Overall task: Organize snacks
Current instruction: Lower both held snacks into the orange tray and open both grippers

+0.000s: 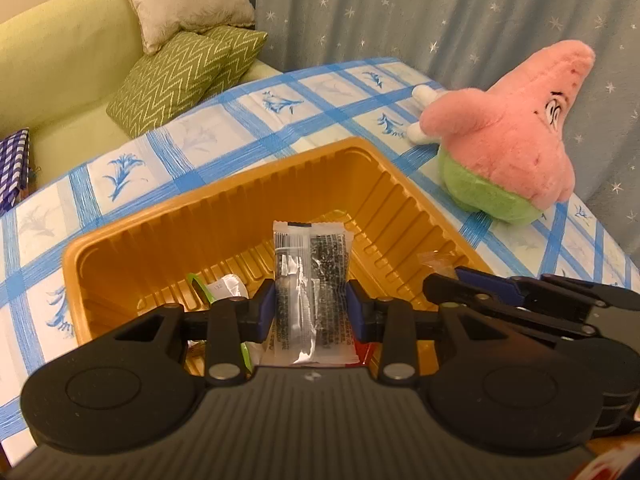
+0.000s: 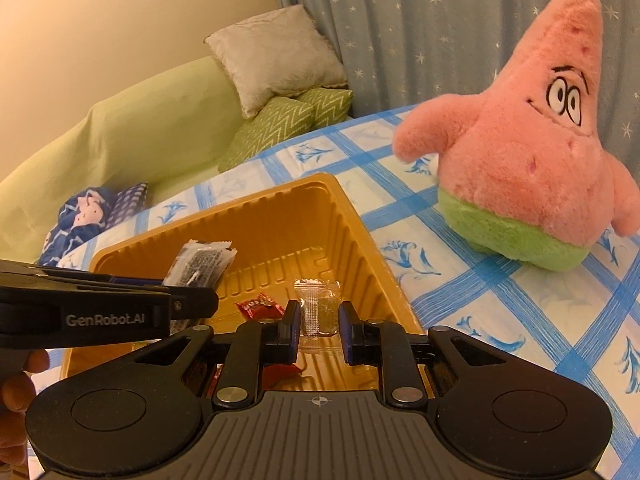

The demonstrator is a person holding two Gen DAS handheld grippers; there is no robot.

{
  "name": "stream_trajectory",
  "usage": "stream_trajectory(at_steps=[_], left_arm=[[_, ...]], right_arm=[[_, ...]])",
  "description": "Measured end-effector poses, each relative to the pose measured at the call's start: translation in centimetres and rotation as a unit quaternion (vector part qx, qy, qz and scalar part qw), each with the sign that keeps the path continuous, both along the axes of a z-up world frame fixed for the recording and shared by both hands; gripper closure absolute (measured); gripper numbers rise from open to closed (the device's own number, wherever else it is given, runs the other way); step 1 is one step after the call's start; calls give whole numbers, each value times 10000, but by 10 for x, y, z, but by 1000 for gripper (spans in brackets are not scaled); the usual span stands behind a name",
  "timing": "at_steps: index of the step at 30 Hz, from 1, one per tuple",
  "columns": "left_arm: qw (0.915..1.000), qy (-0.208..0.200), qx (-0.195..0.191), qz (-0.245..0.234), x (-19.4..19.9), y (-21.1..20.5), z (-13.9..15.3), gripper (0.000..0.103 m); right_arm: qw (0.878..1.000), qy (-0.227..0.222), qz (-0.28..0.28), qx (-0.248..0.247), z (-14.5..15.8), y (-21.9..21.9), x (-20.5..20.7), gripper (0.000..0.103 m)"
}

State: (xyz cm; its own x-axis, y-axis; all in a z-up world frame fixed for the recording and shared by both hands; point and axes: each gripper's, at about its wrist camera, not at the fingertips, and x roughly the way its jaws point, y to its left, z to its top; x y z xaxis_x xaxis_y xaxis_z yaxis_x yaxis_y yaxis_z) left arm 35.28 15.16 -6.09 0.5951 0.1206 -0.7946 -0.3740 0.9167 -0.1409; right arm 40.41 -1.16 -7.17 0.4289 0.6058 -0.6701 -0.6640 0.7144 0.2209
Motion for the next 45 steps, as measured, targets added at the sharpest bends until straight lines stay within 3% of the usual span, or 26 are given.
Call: stream_trajectory(at_steps=[7,14,22,27,30,33,37,40,45], left_arm=[[9996,-63,-253,-96,0,7,-7,64],[9994,-126,-234,-231,-14,17,-2,64],[9993,-139,2,-361,-31,21,4,64],[9989,-160,80,-441,-42,20,8,63],[9986,-150,137,-479,-50,18,9,60],[9985,-165,125,-506,-60,18,12,59],[9981,-226,170,-555,-76,15,18,58],[9976,-279,196,-607,-89,12,23,57],[9966,-360,209,-712,-114,5,33,53]], right_arm=[[10000,31,-37,21,0,-2,0,82],[10000,31,-23,43,0,-3,0,82],[10000,26,-37,61,2,1,0,82],[9995,-208,-45,243,10,5,-5,82],[9993,-68,-82,345,13,6,-5,80],[9993,-9,-78,359,16,3,-10,72],[9988,-84,-187,449,23,-11,-26,44],[9979,-77,-263,584,29,-26,-40,37],[9961,-17,-456,751,39,-50,-63,35]])
